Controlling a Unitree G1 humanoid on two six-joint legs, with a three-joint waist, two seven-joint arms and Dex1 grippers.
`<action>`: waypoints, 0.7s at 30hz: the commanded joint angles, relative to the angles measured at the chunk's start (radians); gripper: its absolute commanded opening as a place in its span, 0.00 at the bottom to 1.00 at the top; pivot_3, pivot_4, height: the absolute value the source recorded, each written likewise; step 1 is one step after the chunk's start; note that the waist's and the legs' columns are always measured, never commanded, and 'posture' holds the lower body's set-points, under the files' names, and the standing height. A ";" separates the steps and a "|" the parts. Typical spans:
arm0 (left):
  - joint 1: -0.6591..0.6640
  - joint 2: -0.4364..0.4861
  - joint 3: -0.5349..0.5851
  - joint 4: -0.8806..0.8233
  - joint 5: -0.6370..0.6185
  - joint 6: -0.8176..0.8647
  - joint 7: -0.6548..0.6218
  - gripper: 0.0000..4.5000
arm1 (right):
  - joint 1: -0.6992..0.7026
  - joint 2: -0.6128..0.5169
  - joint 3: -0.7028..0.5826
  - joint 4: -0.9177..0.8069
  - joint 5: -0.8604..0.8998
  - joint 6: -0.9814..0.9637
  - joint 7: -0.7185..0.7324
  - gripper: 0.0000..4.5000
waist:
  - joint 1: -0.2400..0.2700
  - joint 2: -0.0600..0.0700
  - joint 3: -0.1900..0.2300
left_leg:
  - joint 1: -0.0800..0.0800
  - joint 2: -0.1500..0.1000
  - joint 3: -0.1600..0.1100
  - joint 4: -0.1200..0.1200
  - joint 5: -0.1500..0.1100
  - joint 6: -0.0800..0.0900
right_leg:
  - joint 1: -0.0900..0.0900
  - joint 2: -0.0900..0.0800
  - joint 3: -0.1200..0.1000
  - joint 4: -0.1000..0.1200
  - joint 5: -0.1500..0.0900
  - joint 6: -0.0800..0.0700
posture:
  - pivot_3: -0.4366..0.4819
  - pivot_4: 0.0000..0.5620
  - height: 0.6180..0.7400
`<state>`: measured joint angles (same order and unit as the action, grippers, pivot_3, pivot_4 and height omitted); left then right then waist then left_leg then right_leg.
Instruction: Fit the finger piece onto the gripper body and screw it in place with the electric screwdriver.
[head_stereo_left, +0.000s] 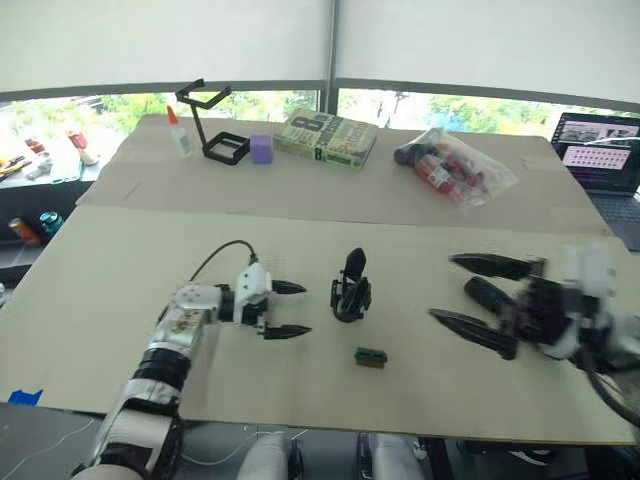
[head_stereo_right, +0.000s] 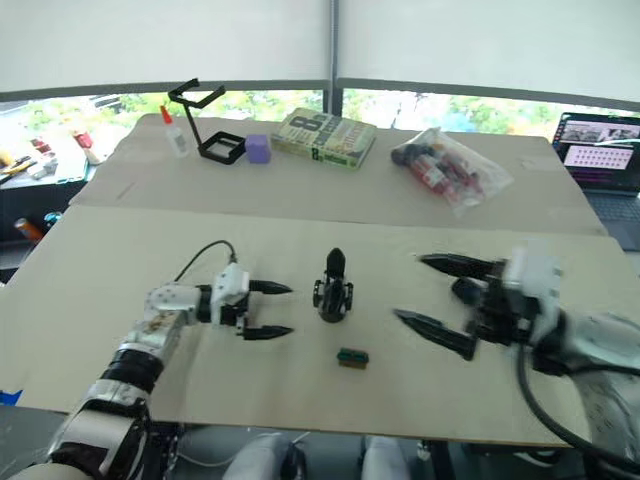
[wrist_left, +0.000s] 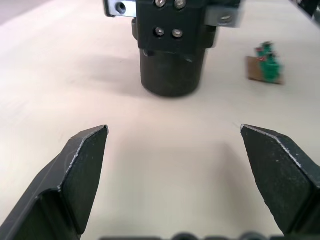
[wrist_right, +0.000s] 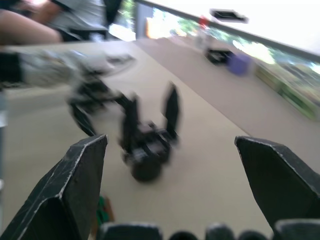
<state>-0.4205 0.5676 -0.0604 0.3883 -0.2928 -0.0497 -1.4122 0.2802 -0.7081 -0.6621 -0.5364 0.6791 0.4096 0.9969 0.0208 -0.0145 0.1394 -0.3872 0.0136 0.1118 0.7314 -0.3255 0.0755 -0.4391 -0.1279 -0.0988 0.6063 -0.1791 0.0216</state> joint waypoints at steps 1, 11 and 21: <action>0.055 0.041 0.036 -0.265 -0.115 0.109 -0.012 1.00 | 0.166 0.085 -0.155 0.069 -0.077 -0.158 0.035 1.00 | 0.013 0.002 0.001 | 0.001 0.000 0.000 0.000 0.000 0.000 | 0.001 0.000 0.000 -0.001 0.000 0.001 | 0.48 0.27 1.00; 0.179 0.084 0.111 -0.605 -0.294 0.302 0.082 1.00 | 0.441 0.308 -0.246 0.256 -0.204 -0.471 -0.028 1.00 | 0.000 0.018 0.007 | 0.011 0.000 0.001 -0.004 -0.003 -0.002 | 0.010 0.001 0.006 -0.009 -0.006 0.008 | 0.48 0.27 1.00; 0.177 0.097 0.065 -0.670 -0.322 0.357 0.088 1.00 | 0.225 -0.104 -0.108 0.397 -0.247 -0.212 -0.031 1.00 | -0.027 0.019 0.007 | 0.020 0.000 0.007 -0.010 -0.001 0.000 | 0.014 0.003 0.014 -0.009 -0.006 0.001 | 0.48 0.27 1.00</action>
<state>-0.2302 0.6625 0.0008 -0.2517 -0.5899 0.2913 -1.3336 0.5230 -0.7775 -0.7947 -0.1667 0.4262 0.1493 0.9393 -0.0066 0.0047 0.1467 -0.3674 0.0136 0.1189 0.7205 -0.3262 0.0756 -0.4256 -0.1250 -0.0845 0.5970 -0.1839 0.0190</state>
